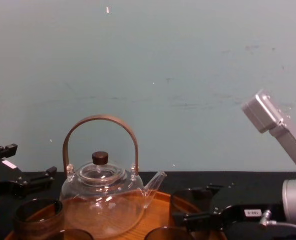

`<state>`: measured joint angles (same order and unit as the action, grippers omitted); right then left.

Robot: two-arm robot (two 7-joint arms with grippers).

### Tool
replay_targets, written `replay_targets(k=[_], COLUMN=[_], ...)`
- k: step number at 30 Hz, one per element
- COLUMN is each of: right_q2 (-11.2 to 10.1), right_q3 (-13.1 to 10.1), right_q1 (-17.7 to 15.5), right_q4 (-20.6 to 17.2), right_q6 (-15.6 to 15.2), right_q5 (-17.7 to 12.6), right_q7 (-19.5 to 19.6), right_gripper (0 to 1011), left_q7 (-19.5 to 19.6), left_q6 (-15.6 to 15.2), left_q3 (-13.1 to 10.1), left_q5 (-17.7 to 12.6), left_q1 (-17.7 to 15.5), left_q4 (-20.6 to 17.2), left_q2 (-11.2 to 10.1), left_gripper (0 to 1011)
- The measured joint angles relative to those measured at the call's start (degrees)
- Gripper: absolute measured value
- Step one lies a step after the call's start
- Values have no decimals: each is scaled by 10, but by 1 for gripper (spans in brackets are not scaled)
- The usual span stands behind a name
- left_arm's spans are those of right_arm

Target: Pick up the glass from the table and place it on the tray.

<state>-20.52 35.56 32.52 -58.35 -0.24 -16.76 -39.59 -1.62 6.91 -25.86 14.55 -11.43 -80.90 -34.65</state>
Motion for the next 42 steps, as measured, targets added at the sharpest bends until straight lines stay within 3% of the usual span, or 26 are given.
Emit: replay_targets(k=[21, 27, 42], right_q2=[6, 6, 6], right_q3=[-1, -1, -1], right_q1=[1, 1, 0], right_q4=[10, 10, 10], right_q6=[-1, -1, -1], right_q5=[14, 13, 12], right_q7=[9, 8, 8], right_gripper=[905, 999, 1002], left_q7=[0, 0, 0], left_q6=[0, 0, 0], left_q3=[0, 0, 0], left_q5=[0, 0, 0], left_q1=[0, 0, 0], left_q4=[0, 0, 0], left_q2=[0, 0, 0], left_gripper=[1001, 1001, 1001])
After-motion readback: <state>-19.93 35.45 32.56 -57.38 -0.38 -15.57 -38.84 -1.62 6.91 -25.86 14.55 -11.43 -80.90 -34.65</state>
